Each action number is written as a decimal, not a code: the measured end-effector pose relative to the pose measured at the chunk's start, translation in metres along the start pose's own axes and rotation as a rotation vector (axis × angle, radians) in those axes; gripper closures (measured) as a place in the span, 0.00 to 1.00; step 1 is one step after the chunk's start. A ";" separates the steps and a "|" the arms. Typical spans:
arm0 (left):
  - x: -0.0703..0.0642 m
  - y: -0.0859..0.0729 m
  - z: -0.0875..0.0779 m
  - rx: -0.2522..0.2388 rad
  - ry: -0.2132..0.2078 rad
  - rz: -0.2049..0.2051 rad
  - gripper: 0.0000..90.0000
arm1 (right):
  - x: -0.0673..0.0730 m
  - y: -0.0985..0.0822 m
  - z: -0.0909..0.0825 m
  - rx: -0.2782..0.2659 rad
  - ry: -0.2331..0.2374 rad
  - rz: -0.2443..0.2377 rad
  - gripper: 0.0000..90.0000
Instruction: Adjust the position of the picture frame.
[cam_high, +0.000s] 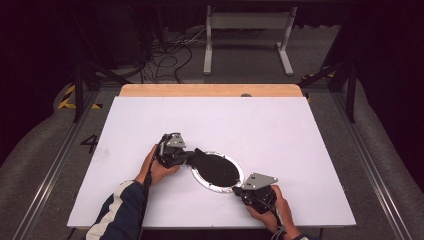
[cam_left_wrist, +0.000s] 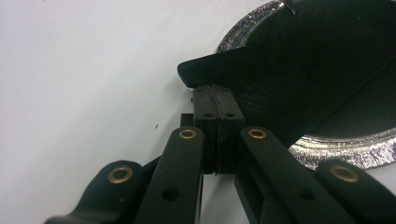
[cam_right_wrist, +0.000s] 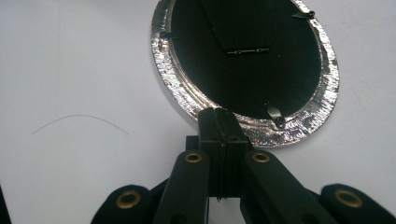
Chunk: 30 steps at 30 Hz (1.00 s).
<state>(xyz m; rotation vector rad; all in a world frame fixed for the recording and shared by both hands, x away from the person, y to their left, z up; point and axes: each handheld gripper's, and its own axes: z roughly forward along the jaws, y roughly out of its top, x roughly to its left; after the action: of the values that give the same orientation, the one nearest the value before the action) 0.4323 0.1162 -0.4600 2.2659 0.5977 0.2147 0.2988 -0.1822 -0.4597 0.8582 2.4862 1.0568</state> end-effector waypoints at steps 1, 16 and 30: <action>0.000 0.000 0.000 0.000 -0.002 0.002 1.00 | -0.001 0.000 0.000 0.000 0.000 0.002 1.00; -0.004 -0.005 -0.005 -0.007 -0.009 -0.016 1.00 | -0.008 0.001 0.000 0.013 -0.062 0.024 1.00; -0.005 -0.014 -0.008 -0.003 -0.020 -0.036 1.00 | -0.032 0.001 0.001 0.011 -0.132 0.082 1.00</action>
<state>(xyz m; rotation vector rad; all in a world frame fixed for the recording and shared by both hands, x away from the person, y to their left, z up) 0.4208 0.1273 -0.4641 2.2504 0.6264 0.1746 0.3240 -0.2012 -0.4580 1.0072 2.3678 0.9802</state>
